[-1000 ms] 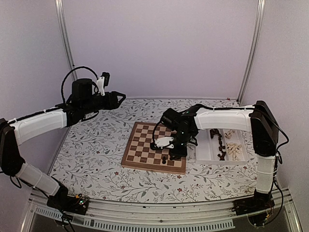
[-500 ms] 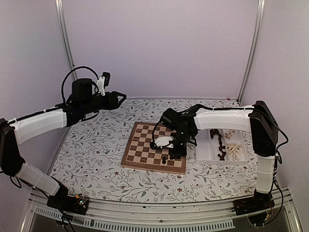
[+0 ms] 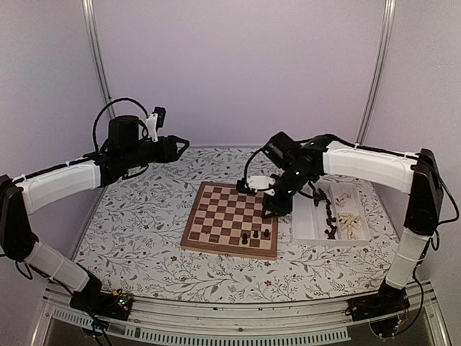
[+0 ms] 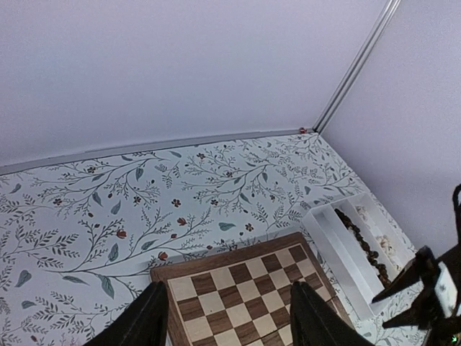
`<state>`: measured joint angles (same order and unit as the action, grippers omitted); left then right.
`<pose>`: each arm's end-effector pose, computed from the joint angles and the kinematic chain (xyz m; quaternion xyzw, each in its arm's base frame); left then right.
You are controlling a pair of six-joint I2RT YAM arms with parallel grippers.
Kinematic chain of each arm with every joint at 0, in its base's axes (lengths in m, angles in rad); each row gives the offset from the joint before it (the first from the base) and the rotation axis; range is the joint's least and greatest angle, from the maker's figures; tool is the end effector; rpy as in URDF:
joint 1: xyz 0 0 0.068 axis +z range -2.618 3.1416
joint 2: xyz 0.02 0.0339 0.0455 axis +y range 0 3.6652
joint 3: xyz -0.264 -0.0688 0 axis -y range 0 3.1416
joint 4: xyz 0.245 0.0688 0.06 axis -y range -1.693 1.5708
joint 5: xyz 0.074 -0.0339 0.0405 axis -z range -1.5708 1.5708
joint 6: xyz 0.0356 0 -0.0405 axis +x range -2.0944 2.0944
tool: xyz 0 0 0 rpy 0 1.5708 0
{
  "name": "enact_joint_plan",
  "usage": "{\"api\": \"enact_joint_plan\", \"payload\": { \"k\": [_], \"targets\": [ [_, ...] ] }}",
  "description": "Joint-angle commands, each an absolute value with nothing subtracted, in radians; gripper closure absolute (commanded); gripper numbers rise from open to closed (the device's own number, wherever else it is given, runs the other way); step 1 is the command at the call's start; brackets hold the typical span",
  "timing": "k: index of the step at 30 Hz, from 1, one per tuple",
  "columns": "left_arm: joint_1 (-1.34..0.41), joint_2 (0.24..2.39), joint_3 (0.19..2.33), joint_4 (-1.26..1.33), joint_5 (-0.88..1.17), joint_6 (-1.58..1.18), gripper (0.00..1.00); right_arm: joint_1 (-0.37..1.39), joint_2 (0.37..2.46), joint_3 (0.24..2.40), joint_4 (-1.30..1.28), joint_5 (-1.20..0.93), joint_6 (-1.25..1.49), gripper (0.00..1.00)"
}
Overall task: Set up the chess pieces on the board
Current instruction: Place the chess piece on the chessboard, then pick up the chess piece from the storage box.
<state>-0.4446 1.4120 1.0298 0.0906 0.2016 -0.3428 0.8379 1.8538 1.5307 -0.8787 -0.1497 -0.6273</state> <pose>0.2969 -0.1493 0.3072 0.1006 0.7942 -0.3024 0.5174 0.2533 0.2893 0.2443 -0.6658 0.7196 0.0923 0.1742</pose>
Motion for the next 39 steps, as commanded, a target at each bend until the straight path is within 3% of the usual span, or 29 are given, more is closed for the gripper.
{"api": "enact_joint_plan", "payload": {
  "k": [1, 11, 24, 39],
  "targets": [
    [-0.442, 1.436, 1.061, 0.077, 0.210, -0.325, 0.40, 0.647, 1.708, 1.453, -0.834, -0.210, -0.591, 0.57],
    [-0.442, 1.477, 1.081, 0.057, 0.238, -0.324, 0.40, 0.331, 1.737, 1.311, -0.705, -0.114, -0.503, 0.67],
    [-0.441, 1.470, 1.082, 0.054, 0.243, -0.327, 0.40, 0.303, 1.949, 1.368, -0.676, -0.017, -0.429, 0.71],
    [-0.442, 1.488, 1.086, 0.054, 0.266, -0.337, 0.40, 0.286, 1.949, 1.370, -0.678, -0.051, -0.411, 0.75]
  ]
}}
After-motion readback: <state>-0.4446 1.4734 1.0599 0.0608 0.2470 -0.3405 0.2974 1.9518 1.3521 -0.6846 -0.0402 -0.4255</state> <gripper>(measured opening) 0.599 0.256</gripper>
